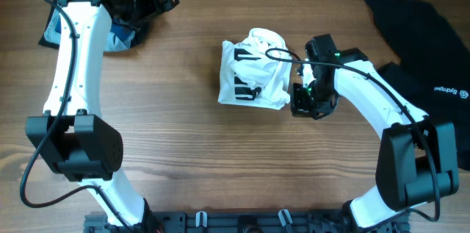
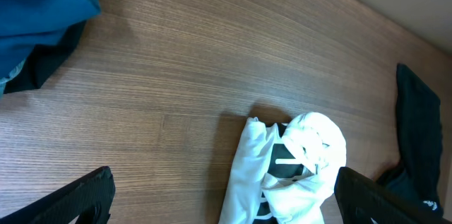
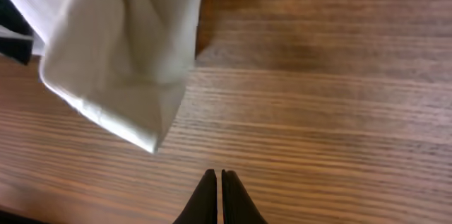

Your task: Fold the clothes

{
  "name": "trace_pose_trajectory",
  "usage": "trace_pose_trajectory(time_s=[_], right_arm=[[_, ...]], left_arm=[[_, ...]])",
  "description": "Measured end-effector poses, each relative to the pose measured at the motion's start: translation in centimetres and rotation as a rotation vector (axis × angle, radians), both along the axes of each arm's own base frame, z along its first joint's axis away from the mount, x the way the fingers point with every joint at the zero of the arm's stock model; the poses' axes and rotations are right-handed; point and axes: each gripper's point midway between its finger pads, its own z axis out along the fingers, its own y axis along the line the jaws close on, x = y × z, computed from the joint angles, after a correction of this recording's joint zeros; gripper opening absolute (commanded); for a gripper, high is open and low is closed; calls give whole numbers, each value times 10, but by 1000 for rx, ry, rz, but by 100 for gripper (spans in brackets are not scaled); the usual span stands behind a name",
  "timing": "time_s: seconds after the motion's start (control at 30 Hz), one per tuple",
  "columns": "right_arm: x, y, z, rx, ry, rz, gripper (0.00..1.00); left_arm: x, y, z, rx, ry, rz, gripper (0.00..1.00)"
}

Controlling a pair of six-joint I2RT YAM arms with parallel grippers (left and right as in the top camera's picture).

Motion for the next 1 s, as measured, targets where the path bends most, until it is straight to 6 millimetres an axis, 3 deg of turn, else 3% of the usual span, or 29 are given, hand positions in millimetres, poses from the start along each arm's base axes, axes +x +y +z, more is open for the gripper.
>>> trace_pose_trajectory(time_s=[0.1, 0.17, 0.2, 0.27, 0.33, 0.4, 0.47, 0.6, 0.7, 0.8, 1.0], right_arm=[[16, 4, 2, 16, -75, 19, 38], [41, 10, 14, 38, -176, 56, 61], [60, 14, 27, 53, -253, 69, 67], [99, 24, 52, 85, -418, 80, 69], [126, 30, 74, 110, -543, 79, 69], [138, 34, 81, 125, -596, 66, 68], [149, 39, 75, 135, -614, 52, 66], [146, 56, 30, 132, -520, 60, 58], [138, 67, 7, 127, -456, 63, 40], [133, 60, 1, 81, -418, 13, 7], [106, 28, -10, -23, -276, -54, 4]], left_arm=[[0, 0, 0, 0, 0, 0, 100], [0, 1, 0, 3, 0, 2, 100], [0, 1, 0, 6, 0, 4, 100], [0, 1, 0, 7, 0, 4, 100], [0, 1, 0, 8, 0, 4, 100], [0, 2, -1, 9, 0, 5, 100], [0, 2, -1, 10, 0, 5, 100], [0, 2, -1, 10, 0, 5, 100], [0, 2, -1, 10, 0, 5, 100], [0, 2, -1, 10, 0, 5, 100], [0, 2, -1, 10, 0, 5, 100]])
